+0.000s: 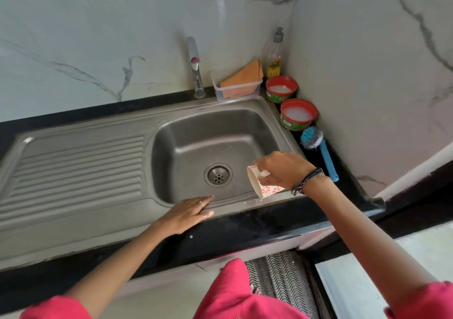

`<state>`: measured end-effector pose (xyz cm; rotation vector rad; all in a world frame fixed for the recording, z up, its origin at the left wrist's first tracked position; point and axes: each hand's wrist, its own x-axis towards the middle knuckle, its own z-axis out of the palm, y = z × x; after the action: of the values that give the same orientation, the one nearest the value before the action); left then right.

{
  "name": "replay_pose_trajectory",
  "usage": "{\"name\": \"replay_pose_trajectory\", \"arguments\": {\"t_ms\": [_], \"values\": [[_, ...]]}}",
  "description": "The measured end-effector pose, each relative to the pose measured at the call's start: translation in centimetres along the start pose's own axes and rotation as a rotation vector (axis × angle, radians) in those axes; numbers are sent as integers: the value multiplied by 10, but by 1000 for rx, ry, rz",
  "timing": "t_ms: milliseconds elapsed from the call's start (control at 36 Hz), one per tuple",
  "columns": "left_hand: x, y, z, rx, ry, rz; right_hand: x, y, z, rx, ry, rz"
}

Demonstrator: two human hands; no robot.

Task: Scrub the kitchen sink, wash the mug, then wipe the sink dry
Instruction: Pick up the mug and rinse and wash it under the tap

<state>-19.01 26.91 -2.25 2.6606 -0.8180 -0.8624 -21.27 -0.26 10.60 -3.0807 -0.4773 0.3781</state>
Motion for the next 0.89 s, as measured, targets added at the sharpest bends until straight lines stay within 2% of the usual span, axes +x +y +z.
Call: {"name": "replay_pose_trajectory", "arguments": {"t_ms": [56,278,417,528,639,750,833,889], "values": [[10,14,3,-22,26,2,0,-3,-1,-35,-29,-13],[62,81,2,-82,-28,87,-2,-3,-4,-133,-84,-36],[89,108,4,-17,-49,95,2,5,-3,-191,-24,-56],[104,124,-5,-159,-139,88,4,12,-8,-157,35,10],[118,107,-10,-366,-121,43,10,27,-15,3,56,107],[140,58,-29,-496,-17,-62,25,43,-12,343,161,249],[161,18,-65,-598,149,-196,45,48,-9,608,307,342],[174,-1,-99,-685,315,-264,62,50,-9,741,378,406]]}}
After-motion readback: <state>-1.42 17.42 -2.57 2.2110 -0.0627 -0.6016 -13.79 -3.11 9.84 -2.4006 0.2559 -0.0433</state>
